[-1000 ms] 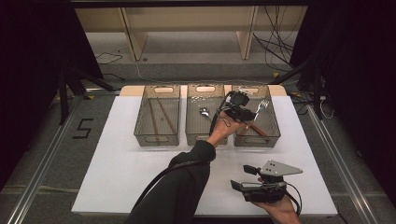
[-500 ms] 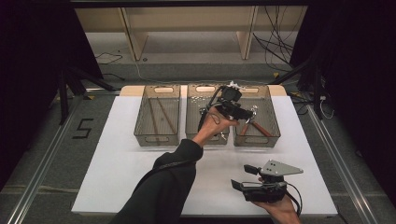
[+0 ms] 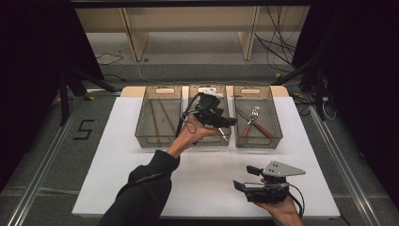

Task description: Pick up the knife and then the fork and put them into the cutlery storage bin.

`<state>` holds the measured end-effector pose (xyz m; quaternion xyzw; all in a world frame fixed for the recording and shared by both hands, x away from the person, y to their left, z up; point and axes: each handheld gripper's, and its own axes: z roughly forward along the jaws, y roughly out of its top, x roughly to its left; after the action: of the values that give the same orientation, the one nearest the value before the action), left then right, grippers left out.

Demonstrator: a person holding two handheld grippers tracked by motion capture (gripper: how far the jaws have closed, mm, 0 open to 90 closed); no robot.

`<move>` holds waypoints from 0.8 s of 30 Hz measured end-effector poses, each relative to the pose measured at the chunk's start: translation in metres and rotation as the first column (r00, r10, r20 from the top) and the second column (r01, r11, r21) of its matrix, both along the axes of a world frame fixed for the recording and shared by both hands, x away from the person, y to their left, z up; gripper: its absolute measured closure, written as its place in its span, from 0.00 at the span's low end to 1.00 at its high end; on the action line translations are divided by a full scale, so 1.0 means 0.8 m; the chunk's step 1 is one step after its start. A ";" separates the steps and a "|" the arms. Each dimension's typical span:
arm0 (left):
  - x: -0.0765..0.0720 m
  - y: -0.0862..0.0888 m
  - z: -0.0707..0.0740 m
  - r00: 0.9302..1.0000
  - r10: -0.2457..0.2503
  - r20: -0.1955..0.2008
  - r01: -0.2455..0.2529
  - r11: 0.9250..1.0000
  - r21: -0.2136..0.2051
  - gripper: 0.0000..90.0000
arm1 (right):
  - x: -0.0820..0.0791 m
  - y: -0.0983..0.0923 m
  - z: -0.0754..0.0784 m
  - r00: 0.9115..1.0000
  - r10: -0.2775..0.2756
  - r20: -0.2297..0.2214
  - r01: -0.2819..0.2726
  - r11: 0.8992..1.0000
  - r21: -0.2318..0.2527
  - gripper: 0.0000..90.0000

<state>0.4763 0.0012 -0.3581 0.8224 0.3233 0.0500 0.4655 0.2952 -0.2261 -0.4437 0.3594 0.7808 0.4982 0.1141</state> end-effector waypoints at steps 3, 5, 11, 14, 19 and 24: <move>-0.009 0.018 -0.002 1.000 0.000 0.005 0.000 1.000 -0.017 0.30 | 0.000 0.000 0.000 1.000 -0.002 -0.002 0.002 1.000 0.000 0.28; -0.015 0.029 -0.003 1.000 0.000 0.012 0.000 1.000 -0.025 0.30 | 0.000 0.000 -0.001 1.000 -0.003 -0.002 0.003 1.000 -0.002 0.28; -0.035 0.062 -0.009 1.000 -0.004 0.012 0.004 0.998 -0.060 0.29 | 0.000 -0.001 -0.001 1.000 -0.008 -0.002 0.008 1.000 0.003 0.28; -0.045 0.074 -0.014 1.000 -0.020 0.013 0.020 0.998 -0.056 0.28 | 0.001 -0.001 -0.001 1.000 -0.009 0.001 0.009 1.000 0.001 0.28; -0.060 0.096 -0.023 1.000 -0.020 0.015 0.021 0.998 -0.067 0.26 | 0.001 -0.001 -0.001 1.000 -0.009 -0.001 0.009 1.000 0.001 0.28; -0.076 0.118 -0.030 1.000 -0.016 0.022 0.018 0.996 -0.087 0.25 | 0.000 -0.001 0.000 1.000 -0.013 0.003 0.013 1.000 0.002 0.28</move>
<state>0.4157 0.0953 -0.3821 0.8034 0.3133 0.0408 0.5047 0.2955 -0.2272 -0.4441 0.3638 0.7776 0.4990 0.1183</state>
